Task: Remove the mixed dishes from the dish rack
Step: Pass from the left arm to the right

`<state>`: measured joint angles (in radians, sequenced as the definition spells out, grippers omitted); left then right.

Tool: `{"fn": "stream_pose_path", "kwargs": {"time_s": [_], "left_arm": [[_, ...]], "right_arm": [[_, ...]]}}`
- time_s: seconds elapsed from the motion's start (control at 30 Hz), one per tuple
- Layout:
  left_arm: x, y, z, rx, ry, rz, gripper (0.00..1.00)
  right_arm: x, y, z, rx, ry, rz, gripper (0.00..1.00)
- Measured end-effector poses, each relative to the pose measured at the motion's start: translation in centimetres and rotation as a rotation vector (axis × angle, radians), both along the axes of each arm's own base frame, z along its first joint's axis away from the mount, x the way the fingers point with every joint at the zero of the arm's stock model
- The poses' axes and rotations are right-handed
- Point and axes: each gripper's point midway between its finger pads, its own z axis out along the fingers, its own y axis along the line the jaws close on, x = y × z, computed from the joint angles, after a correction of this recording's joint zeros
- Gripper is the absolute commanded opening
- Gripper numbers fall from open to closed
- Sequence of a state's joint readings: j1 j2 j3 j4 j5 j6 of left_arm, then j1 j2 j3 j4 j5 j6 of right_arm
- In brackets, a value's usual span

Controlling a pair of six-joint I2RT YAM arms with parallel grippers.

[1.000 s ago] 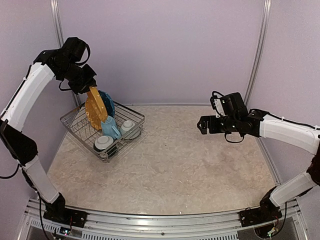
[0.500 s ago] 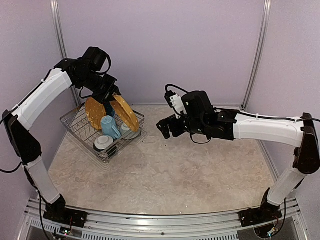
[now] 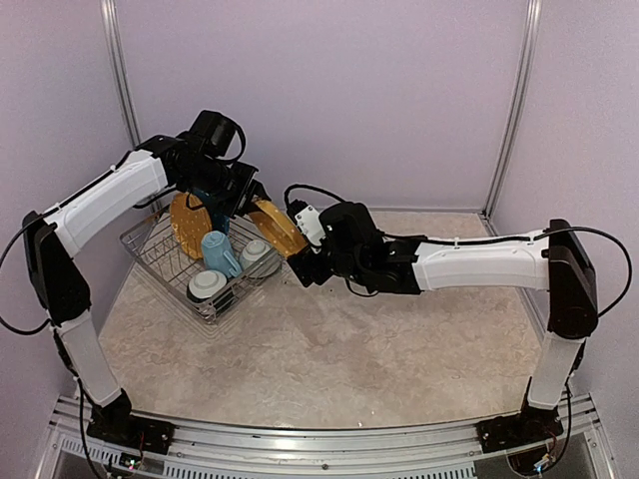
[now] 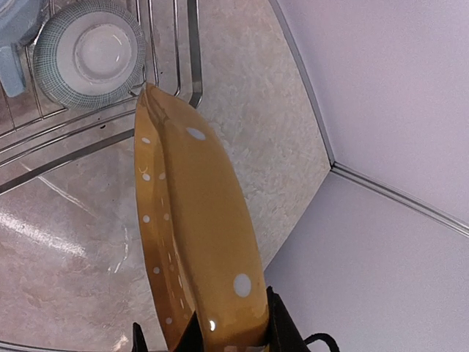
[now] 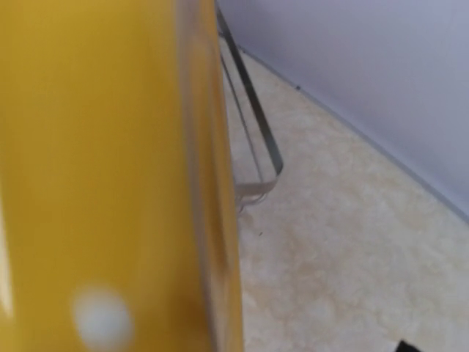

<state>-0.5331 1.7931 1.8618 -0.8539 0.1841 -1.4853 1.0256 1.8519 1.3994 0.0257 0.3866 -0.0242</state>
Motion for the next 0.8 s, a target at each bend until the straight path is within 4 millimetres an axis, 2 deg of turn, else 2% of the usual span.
{"fn": "stream_pose_path", "kwargs": {"time_s": [0.1, 0.23, 0.33, 0.43, 0.53, 0.7, 0.8], "left_arm": [[-0.3, -0.5, -0.9, -0.019, 0.026, -0.005, 0.0], [-0.6, -1.1, -1.4, -0.048, 0.052, -0.012, 0.0], [-0.7, -1.4, -1.7, -0.071, 0.066, -0.016, 0.0], [-0.8, -1.7, -1.7, -0.088, 0.074, -0.023, 0.0], [-0.8, -2.0, -1.5, -0.104, 0.072, -0.032, 0.0], [-0.6, -2.3, -1.7, -0.108, 0.06, -0.037, 0.0], [-0.5, -2.6, -1.7, -0.116, 0.048, -0.044, 0.0]], "right_arm": [[0.1, 0.3, 0.4, 0.001, -0.039, -0.015, 0.88], [0.6, 0.6, 2.3, 0.035, -0.125, -0.035, 0.72], [1.0, 0.7, 3.3, 0.042, -0.182, -0.041, 0.69], [1.3, 1.0, 3.1, 0.027, -0.21, -0.043, 0.64], [1.7, 1.1, 2.0, -0.01, -0.219, -0.05, 0.57], [2.0, 0.8, 1.3, -0.05, -0.231, -0.069, 0.31], [2.0, 0.7, 1.3, -0.06, -0.239, -0.075, 0.03]]}}
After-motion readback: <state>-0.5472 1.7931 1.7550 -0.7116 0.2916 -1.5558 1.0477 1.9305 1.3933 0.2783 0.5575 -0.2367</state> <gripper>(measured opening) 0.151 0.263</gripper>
